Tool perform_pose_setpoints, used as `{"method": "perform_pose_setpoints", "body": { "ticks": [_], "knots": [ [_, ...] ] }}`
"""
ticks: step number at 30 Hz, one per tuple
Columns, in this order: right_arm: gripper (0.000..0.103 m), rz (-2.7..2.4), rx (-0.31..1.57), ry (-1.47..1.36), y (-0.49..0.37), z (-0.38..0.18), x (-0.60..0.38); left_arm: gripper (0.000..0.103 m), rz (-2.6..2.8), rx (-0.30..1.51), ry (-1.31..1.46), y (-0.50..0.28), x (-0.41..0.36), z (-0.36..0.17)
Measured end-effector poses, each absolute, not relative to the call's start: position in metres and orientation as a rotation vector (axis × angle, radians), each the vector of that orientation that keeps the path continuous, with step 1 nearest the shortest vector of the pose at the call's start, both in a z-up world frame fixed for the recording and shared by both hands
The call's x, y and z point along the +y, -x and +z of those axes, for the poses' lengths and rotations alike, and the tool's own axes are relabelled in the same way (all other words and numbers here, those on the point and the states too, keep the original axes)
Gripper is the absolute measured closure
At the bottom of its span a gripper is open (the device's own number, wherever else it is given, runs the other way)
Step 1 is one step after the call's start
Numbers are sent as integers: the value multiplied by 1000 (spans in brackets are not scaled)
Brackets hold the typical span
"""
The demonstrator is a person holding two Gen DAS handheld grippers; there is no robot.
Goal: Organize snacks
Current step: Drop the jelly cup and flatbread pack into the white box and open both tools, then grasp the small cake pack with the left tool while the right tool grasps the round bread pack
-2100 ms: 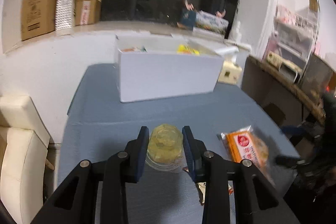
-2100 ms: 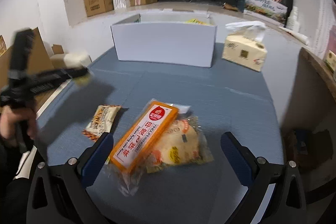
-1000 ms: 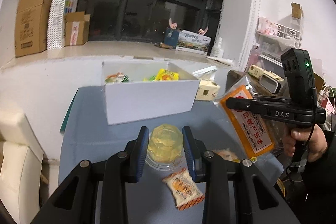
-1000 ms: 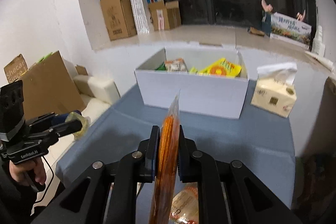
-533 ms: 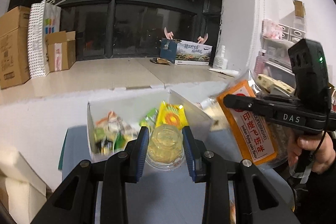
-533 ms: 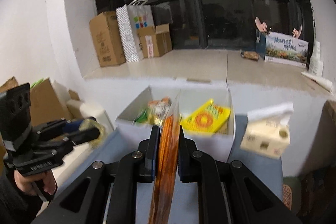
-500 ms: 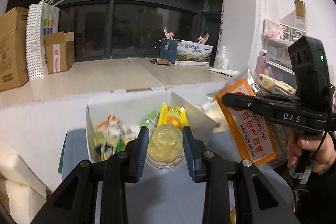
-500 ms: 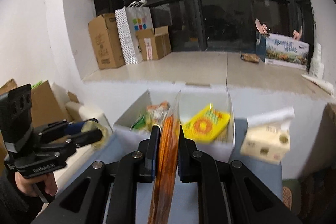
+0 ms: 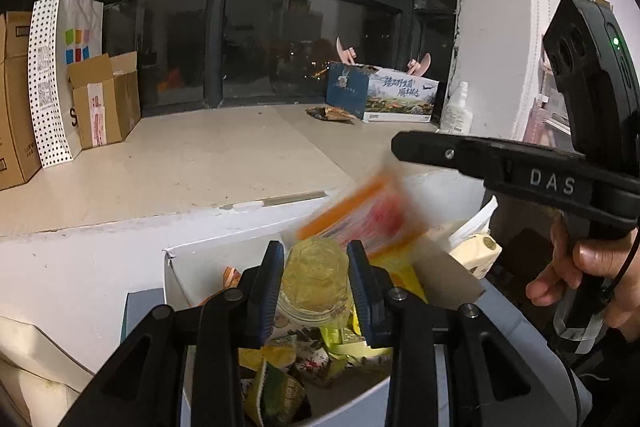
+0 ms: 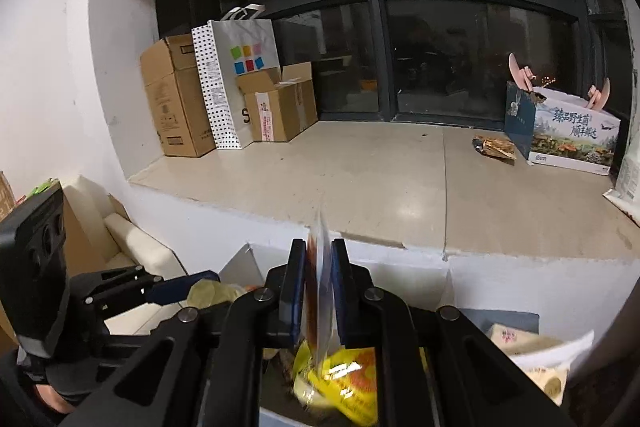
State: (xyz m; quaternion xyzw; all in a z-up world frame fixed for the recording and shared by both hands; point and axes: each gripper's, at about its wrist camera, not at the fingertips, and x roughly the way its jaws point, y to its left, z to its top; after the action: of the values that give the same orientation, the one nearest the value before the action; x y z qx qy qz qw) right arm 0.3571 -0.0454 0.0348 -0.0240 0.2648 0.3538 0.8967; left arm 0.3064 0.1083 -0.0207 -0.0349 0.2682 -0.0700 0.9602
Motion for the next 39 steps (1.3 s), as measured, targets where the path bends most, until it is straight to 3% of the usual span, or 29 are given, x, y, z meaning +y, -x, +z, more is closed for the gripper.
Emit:
{"method": "perform_pose_setpoints", "body": {
  "ticks": [3, 6, 7, 8, 9, 10, 12, 15, 27, 39],
  "knots": [
    [89, 727, 580, 55, -365, 30, -41, 66, -120, 557, 62, -312, 112, -26],
    [54, 708, 590, 70, -364, 25, -41, 61, -109, 604, 83, -320, 118, -35],
    [50, 698, 591, 70, -363, 23, -42, 41, -94, 616, 85, -321, 119, -37],
    [47, 696, 594, 64, -363, 22, -44, 7, -76, 630, 83, -322, 119, -40],
    [35, 699, 602, 59, -363, 21, -45, 0, -67, 636, 82, -321, 119, -42],
    [17, 697, 611, 55, -363, 20, -46, 0, -68, 628, 80, -320, 119, -42],
    [6, 708, 630, 56, -362, 19, -48, 0, -71, 634, 72, -317, 116, -42],
    [0, 697, 628, 67, -354, 21, -53, 0, -64, 632, 61, -311, 113, -39],
    [0, 794, 563, -27, -253, 35, -127, 0, -72, 578, 5, -213, 83, -14],
    [0, 778, 720, 99, -112, -54, -201, 0, -149, 584, 101, -76, 49, -48]
  ]
}}
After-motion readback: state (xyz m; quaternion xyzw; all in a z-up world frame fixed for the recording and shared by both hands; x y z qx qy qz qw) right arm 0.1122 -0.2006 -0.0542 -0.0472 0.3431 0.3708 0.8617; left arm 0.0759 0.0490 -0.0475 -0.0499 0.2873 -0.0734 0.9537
